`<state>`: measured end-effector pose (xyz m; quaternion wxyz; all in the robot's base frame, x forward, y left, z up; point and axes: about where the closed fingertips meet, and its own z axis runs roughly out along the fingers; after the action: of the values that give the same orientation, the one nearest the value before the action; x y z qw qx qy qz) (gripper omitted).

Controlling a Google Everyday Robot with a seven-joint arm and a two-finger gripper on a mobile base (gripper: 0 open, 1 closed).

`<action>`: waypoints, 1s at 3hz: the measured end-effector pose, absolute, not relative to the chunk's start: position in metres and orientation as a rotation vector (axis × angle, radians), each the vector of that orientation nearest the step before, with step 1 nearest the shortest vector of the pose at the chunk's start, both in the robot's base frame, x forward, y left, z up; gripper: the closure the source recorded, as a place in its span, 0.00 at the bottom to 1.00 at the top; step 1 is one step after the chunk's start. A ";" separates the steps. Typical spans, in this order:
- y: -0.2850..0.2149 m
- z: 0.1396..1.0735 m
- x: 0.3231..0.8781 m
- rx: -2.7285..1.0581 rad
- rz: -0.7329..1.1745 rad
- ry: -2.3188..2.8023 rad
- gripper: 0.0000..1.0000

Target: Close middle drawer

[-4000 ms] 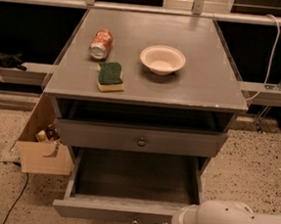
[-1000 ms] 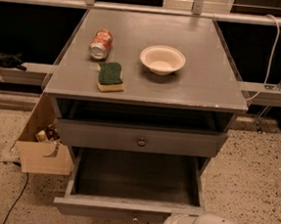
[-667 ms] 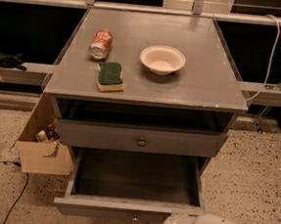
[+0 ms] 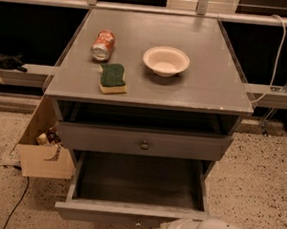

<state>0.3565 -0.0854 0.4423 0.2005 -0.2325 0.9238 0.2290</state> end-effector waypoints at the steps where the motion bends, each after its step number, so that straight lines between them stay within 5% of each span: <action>1: -0.085 0.442 0.356 -0.650 0.640 2.582 0.42; 2: -0.092 0.436 0.351 -0.663 0.634 2.571 0.45; 3: -0.098 0.429 0.345 -0.656 0.635 2.576 0.66</action>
Offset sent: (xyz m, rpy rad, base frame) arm -0.0073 -0.0096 -0.0063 -0.0074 -0.0367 0.0237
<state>0.3453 -0.0975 0.4293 0.2029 -0.2352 0.9229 0.2274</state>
